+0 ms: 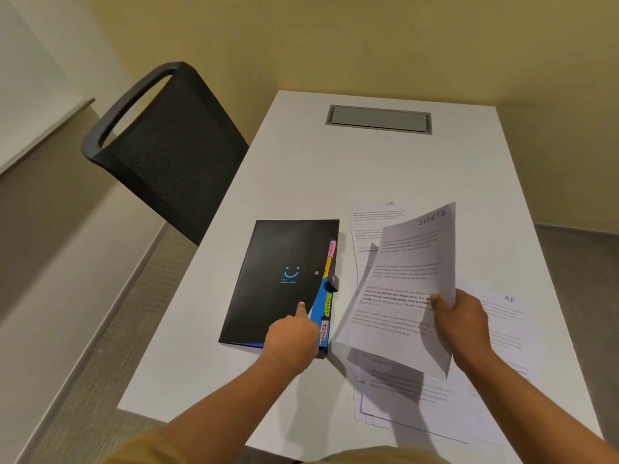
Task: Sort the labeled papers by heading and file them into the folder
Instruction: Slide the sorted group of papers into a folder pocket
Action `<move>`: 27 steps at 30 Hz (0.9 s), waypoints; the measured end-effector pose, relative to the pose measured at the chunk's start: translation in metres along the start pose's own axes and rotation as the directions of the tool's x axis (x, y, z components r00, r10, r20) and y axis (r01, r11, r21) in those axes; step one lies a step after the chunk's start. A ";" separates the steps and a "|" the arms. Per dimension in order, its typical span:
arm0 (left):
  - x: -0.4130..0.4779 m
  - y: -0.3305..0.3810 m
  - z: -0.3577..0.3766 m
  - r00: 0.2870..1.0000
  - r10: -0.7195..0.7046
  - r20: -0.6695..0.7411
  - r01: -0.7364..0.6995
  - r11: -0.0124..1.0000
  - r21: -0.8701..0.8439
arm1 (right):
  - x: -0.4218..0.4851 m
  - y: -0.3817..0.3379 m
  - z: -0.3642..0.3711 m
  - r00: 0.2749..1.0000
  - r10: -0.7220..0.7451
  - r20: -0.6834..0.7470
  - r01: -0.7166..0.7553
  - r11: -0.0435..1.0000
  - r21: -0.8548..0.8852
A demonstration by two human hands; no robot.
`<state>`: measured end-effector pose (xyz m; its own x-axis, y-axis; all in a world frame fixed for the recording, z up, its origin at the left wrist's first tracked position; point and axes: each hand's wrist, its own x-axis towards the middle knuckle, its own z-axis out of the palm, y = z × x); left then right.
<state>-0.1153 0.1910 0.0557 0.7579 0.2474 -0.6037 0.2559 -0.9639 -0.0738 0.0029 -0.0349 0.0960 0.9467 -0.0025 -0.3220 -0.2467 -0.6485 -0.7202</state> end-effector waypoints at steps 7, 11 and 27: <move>0.014 -0.004 0.028 0.999 -0.032 0.018 0.032 0.999 0.034 | 0.002 0.002 -0.010 1.000 0.007 -0.014 -0.007 1.000 -0.004; 0.010 -0.001 0.039 0.999 -0.010 0.044 0.007 0.998 0.060 | 0.002 0.003 -0.016 1.000 -0.007 -0.018 0.007 1.000 -0.010; -0.033 -0.036 0.012 0.979 -0.076 -0.188 0.061 0.995 -0.083 | -0.003 -0.034 -0.006 0.990 -0.138 0.002 0.137 0.985 0.109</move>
<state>-0.1564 0.2167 0.0690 0.8354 0.3343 -0.4363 0.3511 -0.9353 -0.0444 0.0096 -0.0174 0.1255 0.9712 0.0885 -0.2210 -0.1361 -0.5555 -0.8203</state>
